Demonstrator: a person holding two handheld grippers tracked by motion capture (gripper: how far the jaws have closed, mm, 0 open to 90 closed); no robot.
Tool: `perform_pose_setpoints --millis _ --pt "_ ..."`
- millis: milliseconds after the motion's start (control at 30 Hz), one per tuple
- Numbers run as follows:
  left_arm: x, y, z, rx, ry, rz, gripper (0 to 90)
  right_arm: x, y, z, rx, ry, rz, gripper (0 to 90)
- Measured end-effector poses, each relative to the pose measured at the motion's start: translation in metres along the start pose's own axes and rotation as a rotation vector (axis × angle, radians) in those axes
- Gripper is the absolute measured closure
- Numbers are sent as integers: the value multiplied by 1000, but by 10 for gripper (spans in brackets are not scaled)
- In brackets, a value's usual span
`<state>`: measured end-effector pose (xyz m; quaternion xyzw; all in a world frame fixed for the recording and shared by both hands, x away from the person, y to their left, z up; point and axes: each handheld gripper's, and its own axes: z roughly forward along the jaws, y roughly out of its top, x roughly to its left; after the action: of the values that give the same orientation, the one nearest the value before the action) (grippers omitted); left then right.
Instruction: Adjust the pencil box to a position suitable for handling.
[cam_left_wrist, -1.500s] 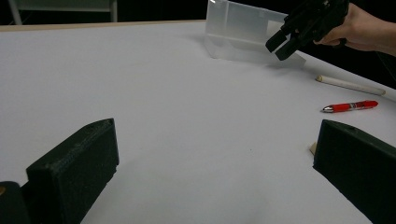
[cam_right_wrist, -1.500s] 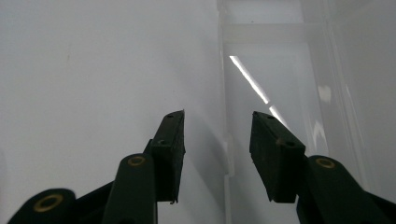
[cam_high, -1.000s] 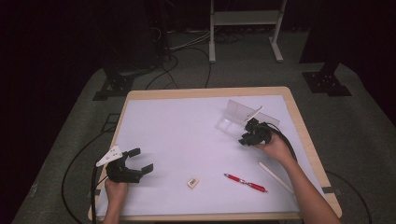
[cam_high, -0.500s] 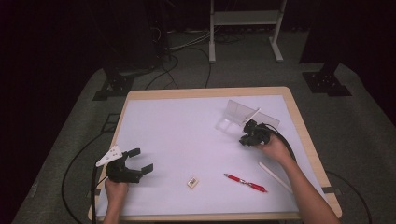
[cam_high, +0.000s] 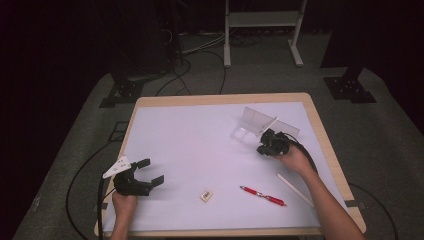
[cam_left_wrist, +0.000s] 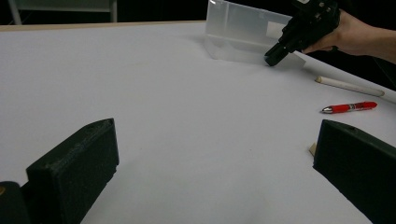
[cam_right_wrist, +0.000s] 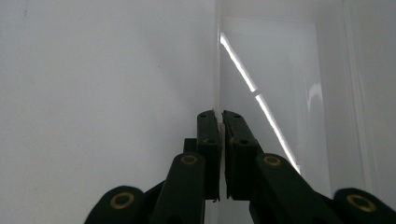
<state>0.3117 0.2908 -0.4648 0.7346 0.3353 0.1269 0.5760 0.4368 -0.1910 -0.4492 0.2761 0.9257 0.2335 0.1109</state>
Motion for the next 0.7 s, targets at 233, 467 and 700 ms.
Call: perform_pose_setpoints --millis 233,467,700 --pt "0 0 0 1 1 0 0 2 1 -1 -3 -17 -33 857" --pt "0 0 0 0 1 -2 0 2 0 -6 -10 -34 -39 857" --pt "0 0 0 1 1 -2 0 3 0 -13 -33 -38 -42 858"
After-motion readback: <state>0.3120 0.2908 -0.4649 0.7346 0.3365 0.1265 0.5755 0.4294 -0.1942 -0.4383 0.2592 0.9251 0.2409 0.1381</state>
